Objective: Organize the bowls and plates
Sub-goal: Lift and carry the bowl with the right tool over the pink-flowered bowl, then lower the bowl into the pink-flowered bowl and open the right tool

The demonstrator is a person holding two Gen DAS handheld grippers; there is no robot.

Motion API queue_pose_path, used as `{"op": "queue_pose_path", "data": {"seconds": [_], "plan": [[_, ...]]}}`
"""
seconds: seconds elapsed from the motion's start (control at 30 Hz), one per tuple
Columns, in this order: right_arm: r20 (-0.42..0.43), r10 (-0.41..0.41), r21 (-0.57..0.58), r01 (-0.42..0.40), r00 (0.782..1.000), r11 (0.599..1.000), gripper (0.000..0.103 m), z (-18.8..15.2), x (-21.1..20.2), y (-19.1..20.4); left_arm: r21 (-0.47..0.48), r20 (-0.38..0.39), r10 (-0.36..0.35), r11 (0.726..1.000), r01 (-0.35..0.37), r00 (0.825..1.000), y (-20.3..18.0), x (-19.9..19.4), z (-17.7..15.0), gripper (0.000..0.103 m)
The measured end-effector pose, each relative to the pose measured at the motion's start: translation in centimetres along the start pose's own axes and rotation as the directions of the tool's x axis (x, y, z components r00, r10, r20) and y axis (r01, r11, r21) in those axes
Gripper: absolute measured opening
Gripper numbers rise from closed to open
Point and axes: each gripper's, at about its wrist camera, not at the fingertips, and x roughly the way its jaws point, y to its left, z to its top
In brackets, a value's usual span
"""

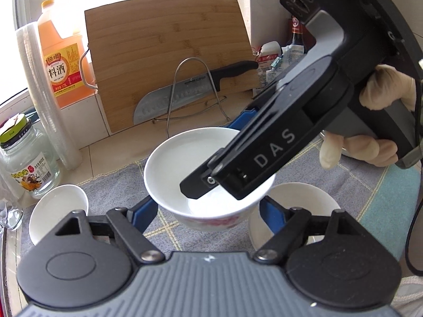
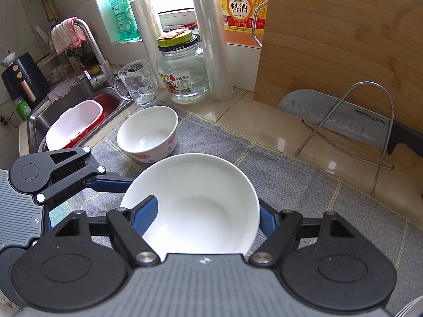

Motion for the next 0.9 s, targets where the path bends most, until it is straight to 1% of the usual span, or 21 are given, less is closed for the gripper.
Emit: {"op": "queue_pose_path", "data": {"seconds": [0.37, 0.63, 0.9], "plan": [[0.025, -0.050, 0.036, 0.049, 0.998, 0.998, 0.083, -3.0, -3.2, 0.8, 0.040, 0.009, -0.055, 0.998, 0.055, 0.998, -2.7, -1.5, -0.1, 0.084], [0.025, -0.071, 0.070, 0.069, 0.997, 0.995, 0.083, -5.7, -4.8, 0.8, 0.063, -0.015, -0.088, 0.994, 0.089, 0.996, -4.8, -1.8, -0.8, 0.084], [0.010, -0.078, 0.091, 0.077, 0.997, 0.993, 0.083, -7.5, -5.1, 0.5, 0.074, -0.045, -0.102, 0.992, 0.105, 0.994, -6.1, -1.5, -1.2, 0.084]]}}
